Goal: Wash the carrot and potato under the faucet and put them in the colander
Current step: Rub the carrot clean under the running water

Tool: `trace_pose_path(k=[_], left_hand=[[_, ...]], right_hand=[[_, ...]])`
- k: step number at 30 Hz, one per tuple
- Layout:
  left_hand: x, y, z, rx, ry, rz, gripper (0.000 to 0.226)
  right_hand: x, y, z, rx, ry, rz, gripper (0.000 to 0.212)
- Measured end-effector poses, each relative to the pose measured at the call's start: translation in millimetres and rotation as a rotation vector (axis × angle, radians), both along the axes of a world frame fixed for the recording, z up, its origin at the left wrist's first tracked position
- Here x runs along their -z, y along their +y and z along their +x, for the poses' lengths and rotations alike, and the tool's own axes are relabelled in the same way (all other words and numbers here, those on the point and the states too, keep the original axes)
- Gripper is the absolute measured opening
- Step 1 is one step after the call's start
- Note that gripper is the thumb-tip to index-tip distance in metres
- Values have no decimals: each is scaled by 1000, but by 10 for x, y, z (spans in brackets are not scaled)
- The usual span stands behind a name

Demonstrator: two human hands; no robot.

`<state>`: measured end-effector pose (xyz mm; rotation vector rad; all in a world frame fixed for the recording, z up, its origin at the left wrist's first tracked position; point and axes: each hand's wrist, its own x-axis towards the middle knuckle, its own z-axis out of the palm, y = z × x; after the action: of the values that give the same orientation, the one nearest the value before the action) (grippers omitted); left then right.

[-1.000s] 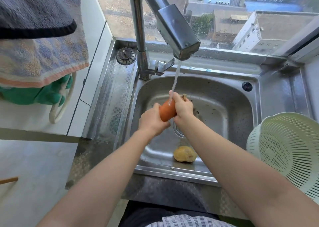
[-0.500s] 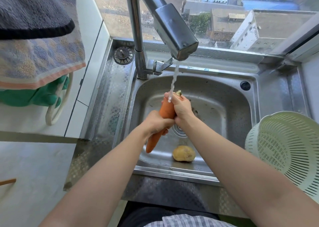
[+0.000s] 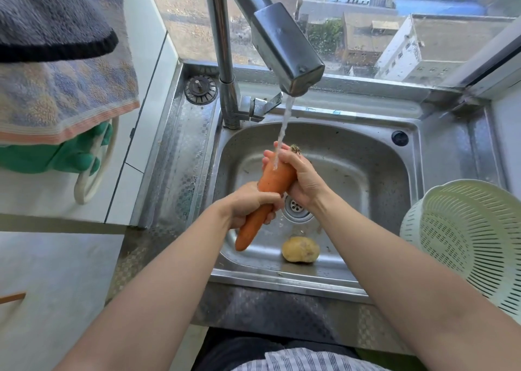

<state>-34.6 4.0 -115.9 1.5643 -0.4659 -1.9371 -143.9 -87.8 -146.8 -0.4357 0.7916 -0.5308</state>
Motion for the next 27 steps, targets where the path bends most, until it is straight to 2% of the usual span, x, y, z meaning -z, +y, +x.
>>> trace_pose_path(k=[2,4,6,8,10,12,14,16,18,22,25,27], left_hand=[[21,-12,-36,-100,-45,-26,7],[42,-10,-97,-126,-143,-63,8],[59,-11,-162,-113,-206,-99,10],[57,-24,-212,-110,-256,-104,8],[60,-47,-218,-130,-329,-84,16],[70,-40,-193,-114,-486,-65,33],[68,5,-189,-27,-696,-64,47],[54,54,-250,30,-801,-113,50],[77,92,-317,31,-810,-137,48],[105,104,-259,-3,-848,-118,47],[104,88,-274,29,-865,-143,46],[113,92,-296,18,-839,-142,47]], right_hand=[[11,34,-14,-55,65,-67,63],[-14,97,33,-97,285,-183,72],[-39,129,130,-17,533,-261,58],[-65,119,193,40,650,-256,43],[-39,89,166,-14,558,-222,46],[13,81,112,-128,467,-244,61],[45,91,111,-164,529,-291,61],[21,88,182,-51,643,-268,46],[22,70,201,9,677,-232,40],[94,107,73,-226,485,-345,49],[55,120,133,-72,562,-328,43],[43,88,143,-44,502,-263,43]])
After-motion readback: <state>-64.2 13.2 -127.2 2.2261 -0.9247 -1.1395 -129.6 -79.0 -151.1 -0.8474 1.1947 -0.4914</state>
